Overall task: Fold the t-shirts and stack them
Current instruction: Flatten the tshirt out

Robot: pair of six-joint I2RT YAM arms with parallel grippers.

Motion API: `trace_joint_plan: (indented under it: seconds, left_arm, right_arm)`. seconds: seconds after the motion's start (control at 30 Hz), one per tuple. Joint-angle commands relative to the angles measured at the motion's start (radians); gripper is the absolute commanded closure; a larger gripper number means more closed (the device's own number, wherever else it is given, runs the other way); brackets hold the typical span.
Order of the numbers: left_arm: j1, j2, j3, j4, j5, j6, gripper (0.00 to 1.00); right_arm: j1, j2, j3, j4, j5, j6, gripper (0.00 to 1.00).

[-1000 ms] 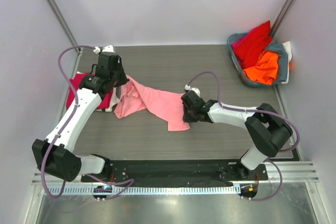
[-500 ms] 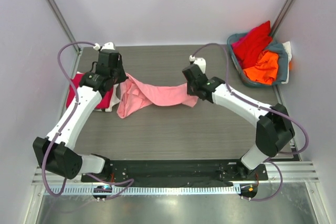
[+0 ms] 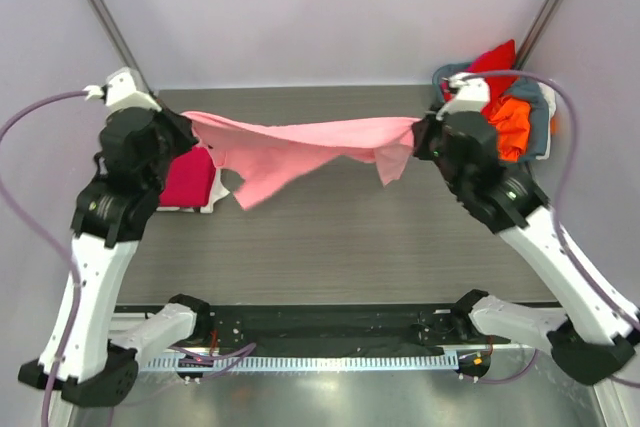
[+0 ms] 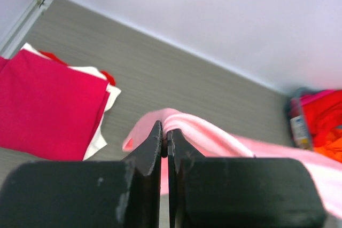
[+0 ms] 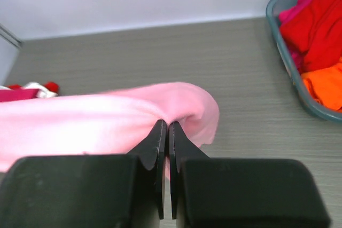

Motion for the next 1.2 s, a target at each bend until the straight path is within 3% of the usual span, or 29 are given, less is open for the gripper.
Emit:
trace_joint_plan:
  seconds: [0.0,0.23,0.73,1.17]
  left_arm:
    - [0.005,-0.081,0.025,-0.020,0.020,-0.037,1.00]
    - [0.005,-0.166,-0.009,-0.039,0.111,-0.087,1.00]
    - [0.005,-0.111,0.071,-0.086,0.100,-0.109,1.00]
    - [0.007,-0.172,0.198,-0.159,0.098,-0.107,1.00]
  right_arm:
    - [-0.003,-0.194,-0.068,0.002,0.004,-0.045,0.98]
    - [-0.003,-0.408,-0.163,0.002,-0.042,-0.019,0.98]
    - [-0.003,-0.294,-0.212,0.000,-0.083,0.001,0.98]
    - [-0.003,-0.418,-0.222,-0.012,-0.264,0.021,0.98]
